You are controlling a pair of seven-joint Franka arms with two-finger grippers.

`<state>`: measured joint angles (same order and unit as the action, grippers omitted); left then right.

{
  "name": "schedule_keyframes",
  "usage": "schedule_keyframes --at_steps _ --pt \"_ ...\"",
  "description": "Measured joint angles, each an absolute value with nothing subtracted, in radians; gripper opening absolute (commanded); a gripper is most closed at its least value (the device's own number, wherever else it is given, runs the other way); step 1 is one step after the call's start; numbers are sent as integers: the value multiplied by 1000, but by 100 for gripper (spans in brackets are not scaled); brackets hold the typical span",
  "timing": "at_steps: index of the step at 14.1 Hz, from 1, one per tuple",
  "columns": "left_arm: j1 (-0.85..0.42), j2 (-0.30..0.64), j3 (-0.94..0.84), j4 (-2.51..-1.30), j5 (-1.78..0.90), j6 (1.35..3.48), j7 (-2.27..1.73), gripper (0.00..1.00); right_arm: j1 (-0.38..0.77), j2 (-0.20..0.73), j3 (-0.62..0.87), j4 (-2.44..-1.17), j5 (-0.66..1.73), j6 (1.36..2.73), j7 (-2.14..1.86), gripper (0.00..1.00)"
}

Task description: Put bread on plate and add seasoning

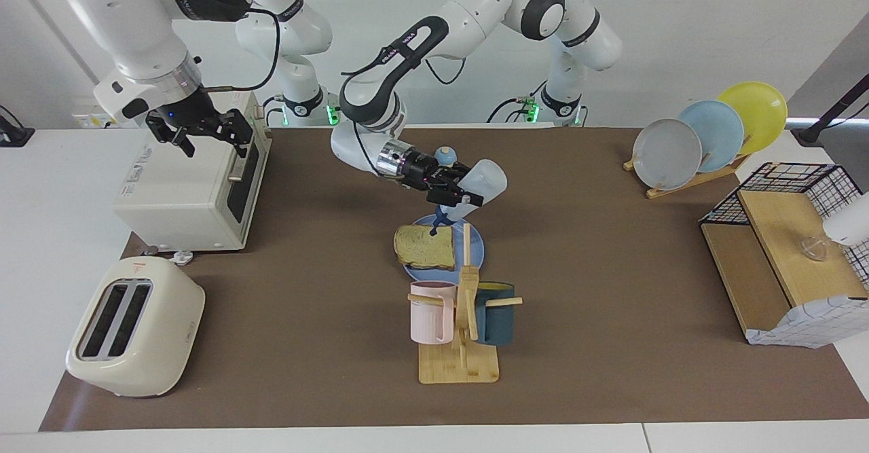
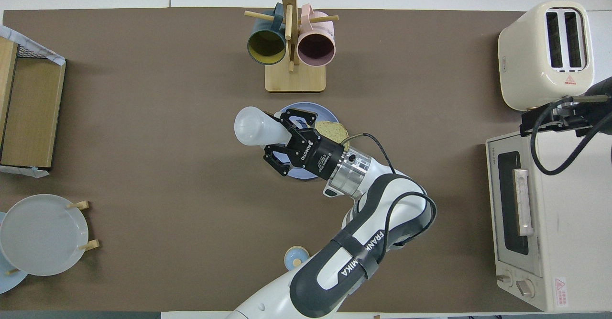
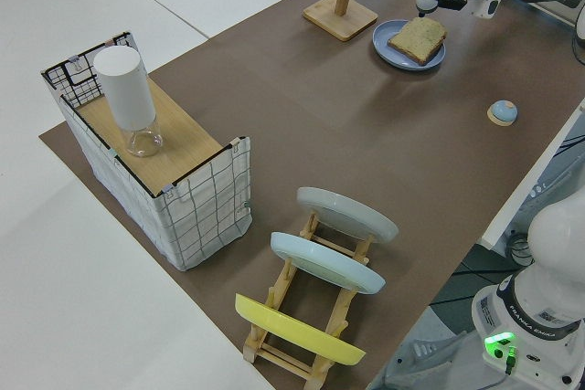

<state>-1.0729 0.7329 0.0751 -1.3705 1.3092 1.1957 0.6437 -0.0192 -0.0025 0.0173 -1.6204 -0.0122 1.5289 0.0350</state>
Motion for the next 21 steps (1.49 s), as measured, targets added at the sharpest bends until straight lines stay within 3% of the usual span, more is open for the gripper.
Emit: schedule_keyframes --at_steps 6,16,21 --pt "-902 741 80 -1371 1325 1288 644 0 -19 -2 17 -1620 -12 1529 35 100" --pt "-1046 735 67 -1361 1218 1260 587 0 -19 -2 17 -1620 -12 1529 35 100" --pt "-1039 624 73 -1335 1097 1259 563 0 -19 -2 17 -1620 -12 1529 35 100"
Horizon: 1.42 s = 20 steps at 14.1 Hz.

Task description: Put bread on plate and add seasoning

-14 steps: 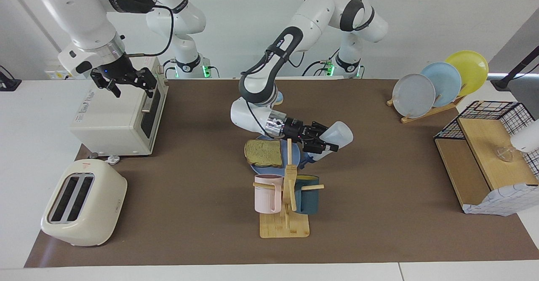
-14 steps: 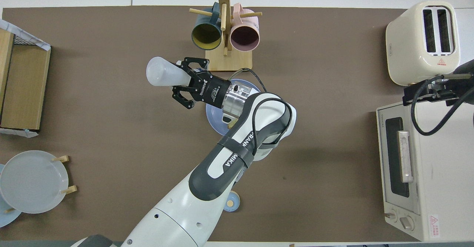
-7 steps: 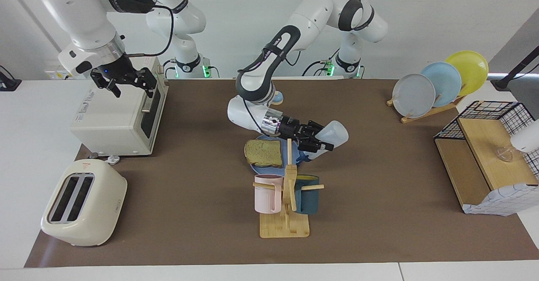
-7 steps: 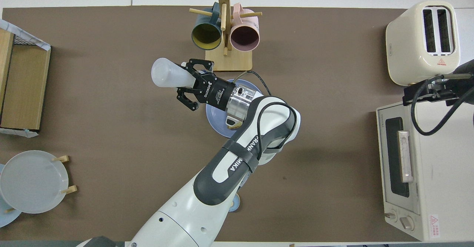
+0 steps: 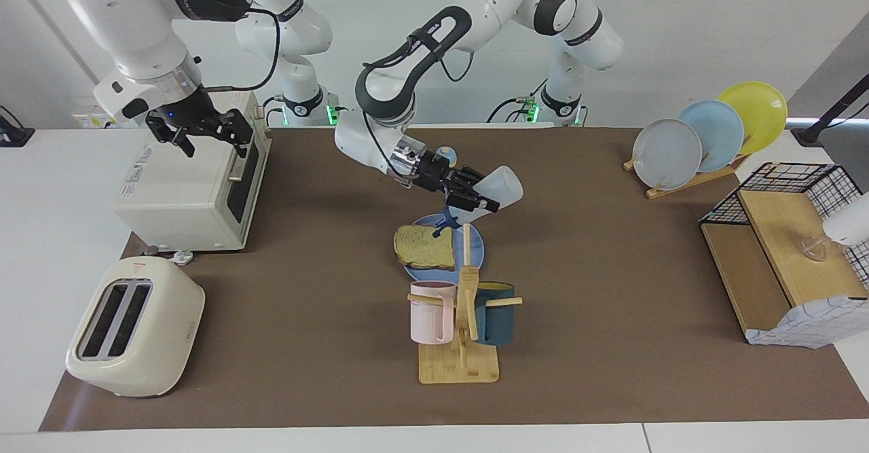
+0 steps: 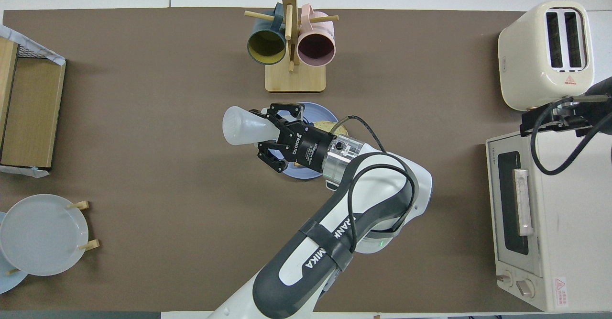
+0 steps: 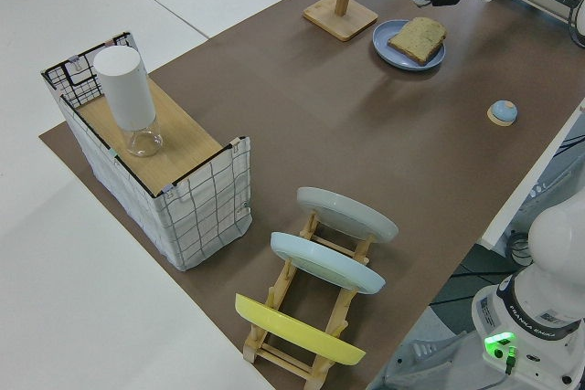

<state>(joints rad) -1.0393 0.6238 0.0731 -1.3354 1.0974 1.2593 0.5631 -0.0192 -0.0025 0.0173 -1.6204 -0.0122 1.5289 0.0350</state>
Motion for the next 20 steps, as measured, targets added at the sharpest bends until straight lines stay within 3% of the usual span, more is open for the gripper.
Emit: schedule_keyframes --at_steps 4,10,20 --pt "-1034 541 76 -1336 998 1263 546 0 -19 -2 17 -1620 -12 1529 35 100" --pt "-947 335 80 -1363 814 1332 536 0 -19 -2 17 -1620 -12 1529 35 100" --pt "-724 180 84 -1474 522 1635 454 0 -19 -3 17 -1620 -12 1529 35 100"
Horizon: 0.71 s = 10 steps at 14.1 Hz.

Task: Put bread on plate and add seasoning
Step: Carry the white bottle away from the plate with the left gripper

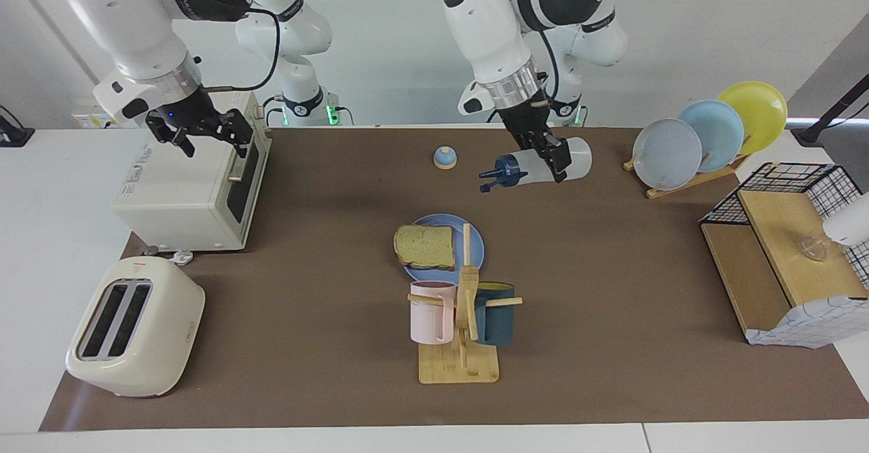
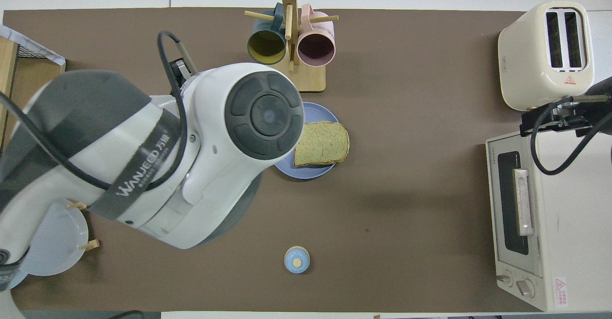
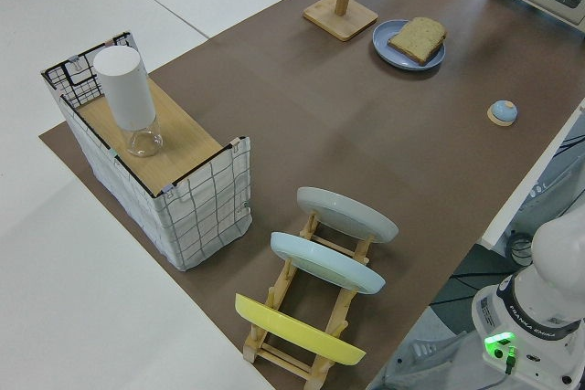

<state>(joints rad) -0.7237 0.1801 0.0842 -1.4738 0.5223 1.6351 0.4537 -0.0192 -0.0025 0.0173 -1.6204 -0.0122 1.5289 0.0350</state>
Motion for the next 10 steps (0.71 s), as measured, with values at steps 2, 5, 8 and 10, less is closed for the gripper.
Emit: schedule_keyframes --at_steps 2,5,8,10 --pt "-676 155 84 -1508 467 1706 436 0 -19 -3 17 -1620 -12 1529 35 100" --pt "-593 133 85 -1551 377 1822 431 0 -19 -3 17 -1620 -12 1529 35 100" --pt "-510 102 86 -1636 283 1976 431 0 -19 -3 17 -1620 -12 1529 35 100" --pt "-463 72 87 -1721 213 2097 429 0 -19 -3 17 -1620 -12 1529 35 100"
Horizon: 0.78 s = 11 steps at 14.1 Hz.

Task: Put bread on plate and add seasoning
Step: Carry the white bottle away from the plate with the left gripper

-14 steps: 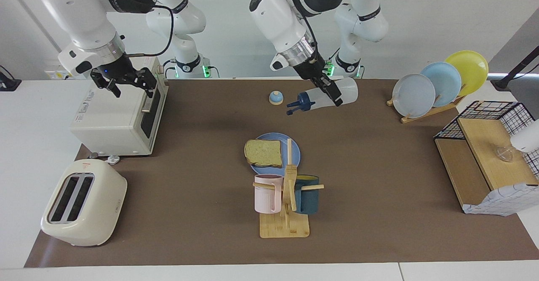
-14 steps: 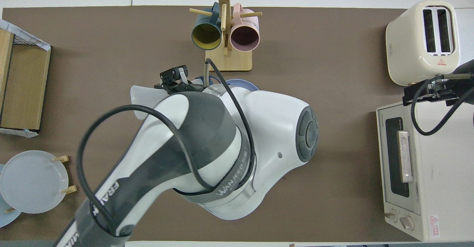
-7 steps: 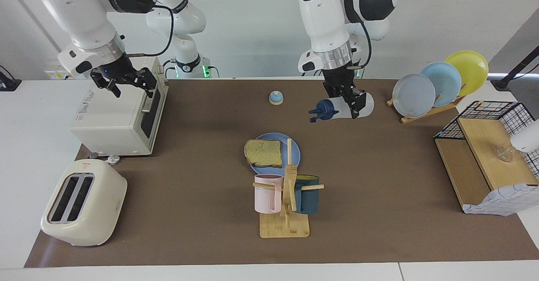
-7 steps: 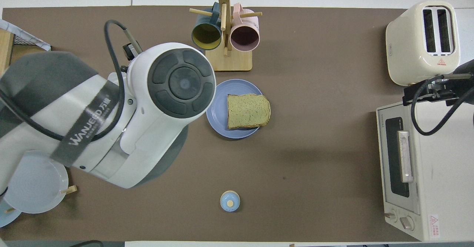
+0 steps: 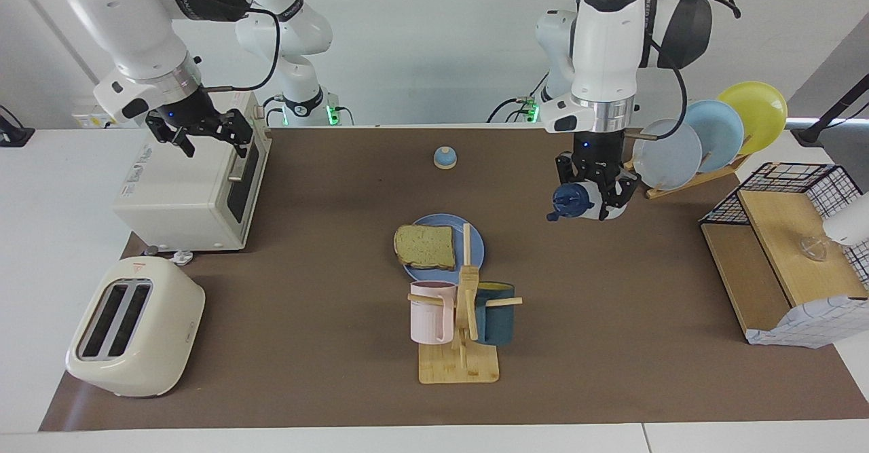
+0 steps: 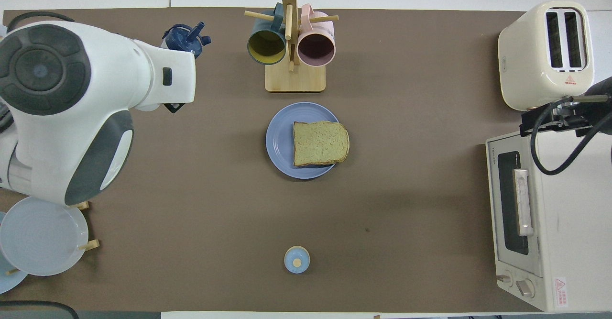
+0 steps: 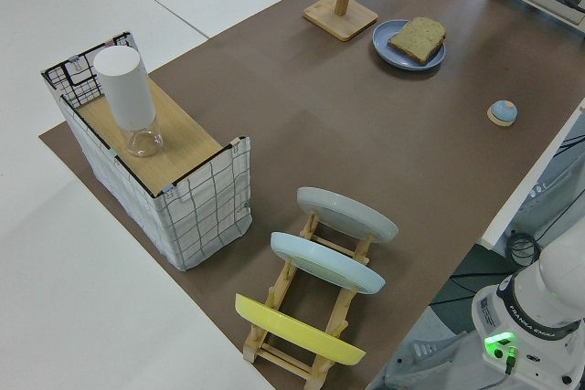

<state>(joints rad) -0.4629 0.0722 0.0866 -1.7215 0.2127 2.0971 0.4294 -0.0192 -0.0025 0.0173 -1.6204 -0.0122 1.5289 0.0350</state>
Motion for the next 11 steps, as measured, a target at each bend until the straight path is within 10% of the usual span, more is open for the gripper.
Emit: schedule_keyframes --at_steps 11 --pt "-358 -13 81 -2221 2 2929 180 0 -19 -3 17 -1620 -12 1529 35 100"
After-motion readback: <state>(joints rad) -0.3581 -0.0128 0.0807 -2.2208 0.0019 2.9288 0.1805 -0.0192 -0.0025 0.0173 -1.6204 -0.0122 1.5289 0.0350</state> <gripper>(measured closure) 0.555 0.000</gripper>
